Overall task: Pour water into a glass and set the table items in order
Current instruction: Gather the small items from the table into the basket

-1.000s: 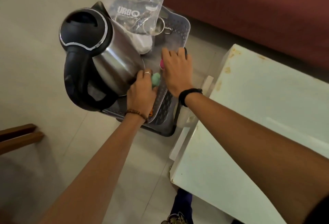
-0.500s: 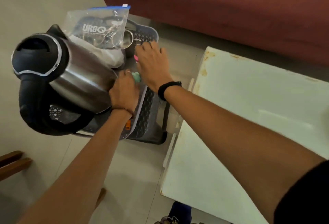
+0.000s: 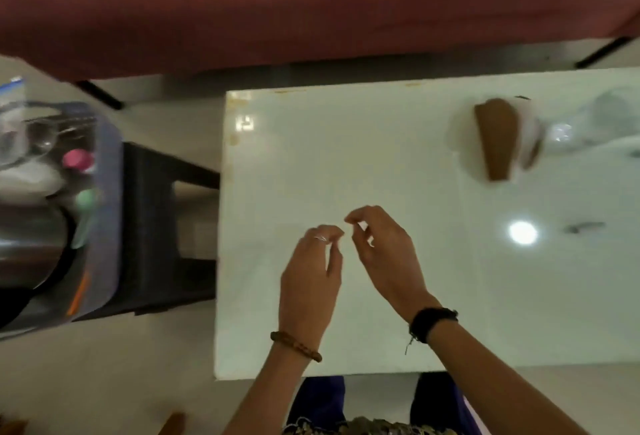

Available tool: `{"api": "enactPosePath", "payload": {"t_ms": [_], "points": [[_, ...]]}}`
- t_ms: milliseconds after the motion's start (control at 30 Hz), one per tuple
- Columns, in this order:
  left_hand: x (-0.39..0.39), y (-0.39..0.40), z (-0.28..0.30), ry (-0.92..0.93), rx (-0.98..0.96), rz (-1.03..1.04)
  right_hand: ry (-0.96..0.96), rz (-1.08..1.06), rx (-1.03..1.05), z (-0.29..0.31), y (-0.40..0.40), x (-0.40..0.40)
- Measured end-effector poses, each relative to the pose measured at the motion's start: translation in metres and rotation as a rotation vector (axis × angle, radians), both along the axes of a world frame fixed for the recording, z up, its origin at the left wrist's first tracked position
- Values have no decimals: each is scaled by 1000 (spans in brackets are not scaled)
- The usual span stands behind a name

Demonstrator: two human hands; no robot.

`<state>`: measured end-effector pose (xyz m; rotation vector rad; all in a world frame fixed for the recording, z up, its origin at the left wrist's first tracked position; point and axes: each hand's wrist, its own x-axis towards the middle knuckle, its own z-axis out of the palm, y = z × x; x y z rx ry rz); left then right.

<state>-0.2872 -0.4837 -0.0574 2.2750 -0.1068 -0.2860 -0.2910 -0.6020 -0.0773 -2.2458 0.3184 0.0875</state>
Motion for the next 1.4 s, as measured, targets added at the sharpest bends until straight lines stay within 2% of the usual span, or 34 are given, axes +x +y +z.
{"api": "enactPosePath", "payload": {"t_ms": [133, 233, 433, 633, 733, 833, 1033, 1133, 1267, 1333, 1400], "points": [[-36, -108, -13, 88, 47, -304, 76, -247, -3, -9, -122, -64], [-65, -187, -20, 149, 71, -456, 126, -406, -13, -8, -204, -111], [-107, -320, -40, 214, 101, -614, 190, -637, 10, -13, -330, -176], [-116, -421, -71, 145, 165, -703, 251, -774, 27, -40, -418, -216], [-113, -463, -81, 53, 237, -833, 248, -862, 17, -56, -447, -233], [-106, -508, -89, -129, 300, -979, 267, -955, 16, -69, -470, -249], [-77, -584, -108, -310, 417, -1105, 256, -981, 10, -83, -490, -253], [-77, -600, -118, -315, 538, -1047, 241, -980, 45, -86, -496, -250], [-82, -604, -119, -417, 625, -1008, 267, -927, 63, -86, -499, -252], [-82, -602, -115, -386, 582, -988, 235, -916, 95, -83, -498, -254], [-85, -593, -106, -334, 453, -923, 180, -899, 109, -76, -493, -255]]}}
